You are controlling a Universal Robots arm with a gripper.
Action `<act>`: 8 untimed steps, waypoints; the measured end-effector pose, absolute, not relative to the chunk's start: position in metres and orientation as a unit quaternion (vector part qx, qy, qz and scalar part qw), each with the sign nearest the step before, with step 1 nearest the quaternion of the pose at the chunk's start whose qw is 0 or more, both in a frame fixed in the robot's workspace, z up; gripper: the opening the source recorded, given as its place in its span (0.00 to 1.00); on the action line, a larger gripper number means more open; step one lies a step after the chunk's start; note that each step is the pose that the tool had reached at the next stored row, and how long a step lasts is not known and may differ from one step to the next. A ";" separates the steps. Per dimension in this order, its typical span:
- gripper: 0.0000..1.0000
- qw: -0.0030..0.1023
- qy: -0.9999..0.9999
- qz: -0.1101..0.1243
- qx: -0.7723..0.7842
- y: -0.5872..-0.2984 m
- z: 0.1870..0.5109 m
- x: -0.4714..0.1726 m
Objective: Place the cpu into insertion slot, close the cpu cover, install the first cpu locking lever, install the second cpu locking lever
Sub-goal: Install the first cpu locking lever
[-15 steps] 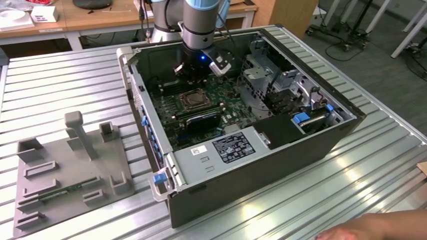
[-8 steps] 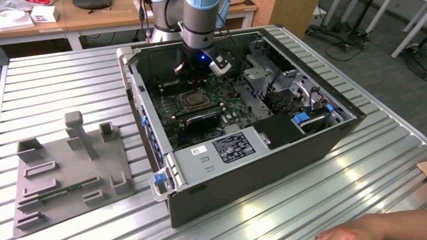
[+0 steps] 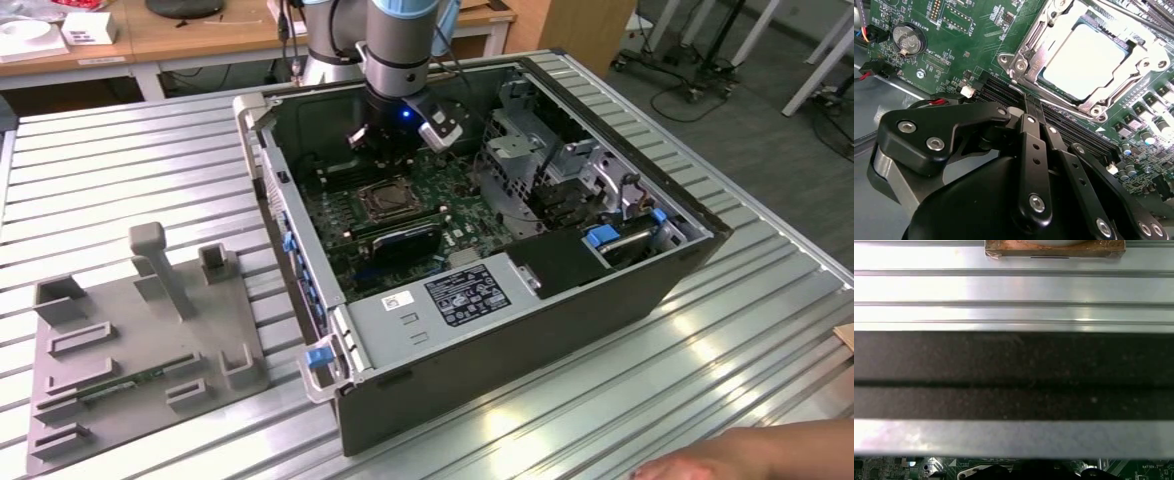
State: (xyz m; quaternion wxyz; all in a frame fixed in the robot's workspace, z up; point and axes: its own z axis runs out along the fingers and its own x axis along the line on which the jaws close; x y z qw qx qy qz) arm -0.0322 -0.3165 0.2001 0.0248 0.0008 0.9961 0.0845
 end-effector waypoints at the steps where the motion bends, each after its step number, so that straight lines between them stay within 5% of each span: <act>1: 0.10 0.025 0.996 0.085 0.001 -0.317 0.200 -0.032; 8: 0.10 0.026 0.996 0.085 0.001 -0.317 0.202 -0.033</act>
